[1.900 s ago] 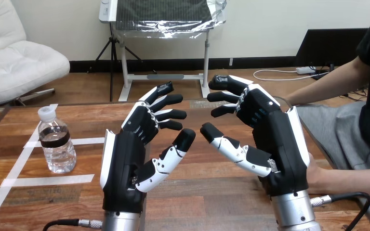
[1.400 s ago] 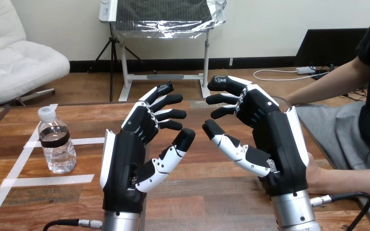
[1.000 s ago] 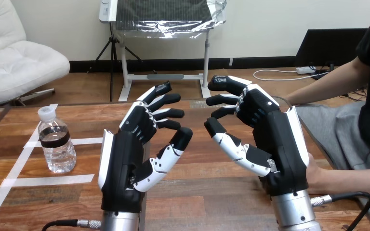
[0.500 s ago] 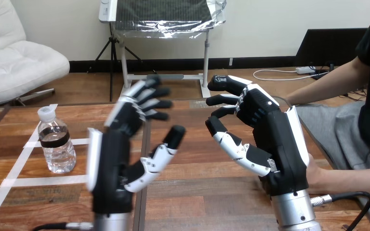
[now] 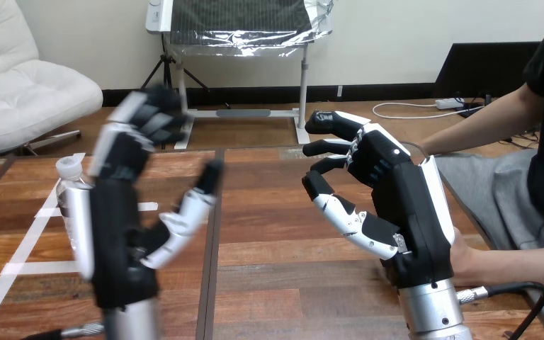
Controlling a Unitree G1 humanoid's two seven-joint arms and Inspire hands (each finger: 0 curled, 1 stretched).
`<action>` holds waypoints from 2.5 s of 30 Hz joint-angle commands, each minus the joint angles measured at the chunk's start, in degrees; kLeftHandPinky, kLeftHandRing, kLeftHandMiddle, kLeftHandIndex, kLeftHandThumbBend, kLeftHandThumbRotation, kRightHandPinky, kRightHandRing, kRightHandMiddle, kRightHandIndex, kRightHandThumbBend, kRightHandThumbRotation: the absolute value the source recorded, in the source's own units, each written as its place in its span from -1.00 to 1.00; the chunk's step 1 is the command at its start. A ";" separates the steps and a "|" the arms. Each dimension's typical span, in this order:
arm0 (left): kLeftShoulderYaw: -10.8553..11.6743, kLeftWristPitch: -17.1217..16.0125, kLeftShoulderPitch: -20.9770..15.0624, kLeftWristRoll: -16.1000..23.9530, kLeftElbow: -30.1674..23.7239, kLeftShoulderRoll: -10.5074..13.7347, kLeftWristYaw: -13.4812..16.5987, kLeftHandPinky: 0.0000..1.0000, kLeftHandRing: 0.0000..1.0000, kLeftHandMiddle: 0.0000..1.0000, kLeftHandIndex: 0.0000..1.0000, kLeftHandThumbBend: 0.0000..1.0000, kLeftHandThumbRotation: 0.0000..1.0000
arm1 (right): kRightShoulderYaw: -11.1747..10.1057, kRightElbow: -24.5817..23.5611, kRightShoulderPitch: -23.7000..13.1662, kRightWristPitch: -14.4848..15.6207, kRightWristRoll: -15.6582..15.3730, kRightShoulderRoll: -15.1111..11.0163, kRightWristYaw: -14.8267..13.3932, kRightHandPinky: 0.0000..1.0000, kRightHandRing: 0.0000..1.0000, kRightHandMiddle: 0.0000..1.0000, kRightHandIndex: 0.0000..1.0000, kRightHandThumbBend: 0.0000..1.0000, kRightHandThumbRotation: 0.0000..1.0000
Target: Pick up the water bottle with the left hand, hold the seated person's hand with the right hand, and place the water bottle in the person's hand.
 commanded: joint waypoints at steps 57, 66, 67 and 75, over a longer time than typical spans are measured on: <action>10.02 18.38 -8.10 25.83 -2.20 7.82 31.59 1.00 0.98 0.98 0.97 0.41 -0.42 | -0.13 -1.06 -1.92 -1.56 0.47 0.51 -0.68 0.05 0.29 0.42 0.39 -0.07 -0.86; 9.22 23.87 -8.85 23.70 -1.11 9.39 31.57 1.00 1.00 1.00 1.00 0.45 -0.35 | -0.05 -1.03 -1.86 -1.54 0.52 0.36 -0.55 0.07 0.30 0.42 0.39 -0.06 -0.84; 9.12 24.12 -8.95 23.08 -0.94 9.49 31.26 1.00 1.00 1.00 1.00 0.46 -0.35 | -0.04 -1.05 -1.83 -1.51 0.51 0.36 -0.56 0.07 0.30 0.42 0.39 -0.06 -0.84; 8.67 26.77 -10.64 19.84 1.76 10.90 29.71 1.00 1.00 1.00 1.00 0.48 -0.39 | -0.10 -1.03 -1.83 -1.52 -0.07 0.25 -0.78 0.07 0.30 0.42 0.39 -0.06 -0.83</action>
